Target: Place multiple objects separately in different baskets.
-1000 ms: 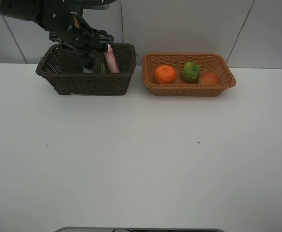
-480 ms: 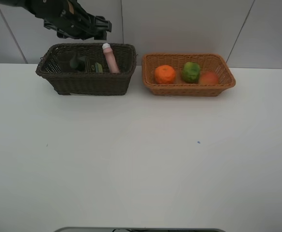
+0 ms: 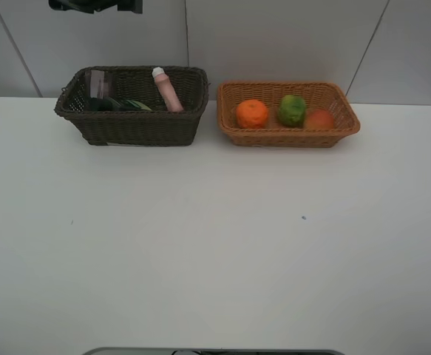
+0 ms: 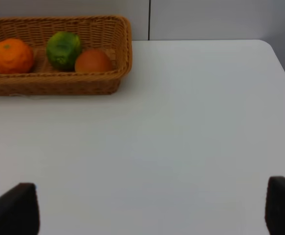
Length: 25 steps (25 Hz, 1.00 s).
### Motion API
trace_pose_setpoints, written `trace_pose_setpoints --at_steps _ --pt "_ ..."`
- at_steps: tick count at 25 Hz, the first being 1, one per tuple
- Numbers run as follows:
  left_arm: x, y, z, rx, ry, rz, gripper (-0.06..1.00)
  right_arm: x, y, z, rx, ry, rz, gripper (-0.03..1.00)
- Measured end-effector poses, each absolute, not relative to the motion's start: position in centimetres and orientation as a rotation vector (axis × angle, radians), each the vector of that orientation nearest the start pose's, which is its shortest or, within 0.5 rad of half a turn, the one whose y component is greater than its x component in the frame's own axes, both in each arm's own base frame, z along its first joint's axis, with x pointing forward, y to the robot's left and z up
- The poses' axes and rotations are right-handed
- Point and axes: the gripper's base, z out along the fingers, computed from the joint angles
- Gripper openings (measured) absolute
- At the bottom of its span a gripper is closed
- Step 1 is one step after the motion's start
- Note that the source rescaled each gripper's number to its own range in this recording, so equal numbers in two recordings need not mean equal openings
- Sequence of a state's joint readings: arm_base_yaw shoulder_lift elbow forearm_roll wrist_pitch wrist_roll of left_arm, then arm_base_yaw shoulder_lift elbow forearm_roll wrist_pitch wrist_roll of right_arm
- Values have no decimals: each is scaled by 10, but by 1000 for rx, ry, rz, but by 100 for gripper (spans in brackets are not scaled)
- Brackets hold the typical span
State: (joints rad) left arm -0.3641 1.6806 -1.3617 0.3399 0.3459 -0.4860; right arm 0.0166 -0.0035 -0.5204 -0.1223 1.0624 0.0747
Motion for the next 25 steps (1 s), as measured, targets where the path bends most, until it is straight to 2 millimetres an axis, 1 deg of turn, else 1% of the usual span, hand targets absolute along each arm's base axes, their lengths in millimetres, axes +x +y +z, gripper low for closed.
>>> trace_pose_setpoints --at_steps 4,7,8,11,21,25 --pt "340 -118 335 138 2092 -200 94 -8 -10 283 66 2016 -88 95" --pt "309 -105 346 131 2084 -191 94 -8 -10 283 66 2016 -88 95" --pt "298 -101 347 129 2094 -180 94 -8 -10 283 66 2016 -88 95" --pt "262 -85 359 108 2094 -159 94 -8 -10 283 66 2016 -88 95" --pt "151 -32 384 66 2158 -17 94 -8 -10 283 66 2016 -88 95" --pt "110 -14 387 48 2144 4 94 -8 -10 283 66 2016 -88 95"
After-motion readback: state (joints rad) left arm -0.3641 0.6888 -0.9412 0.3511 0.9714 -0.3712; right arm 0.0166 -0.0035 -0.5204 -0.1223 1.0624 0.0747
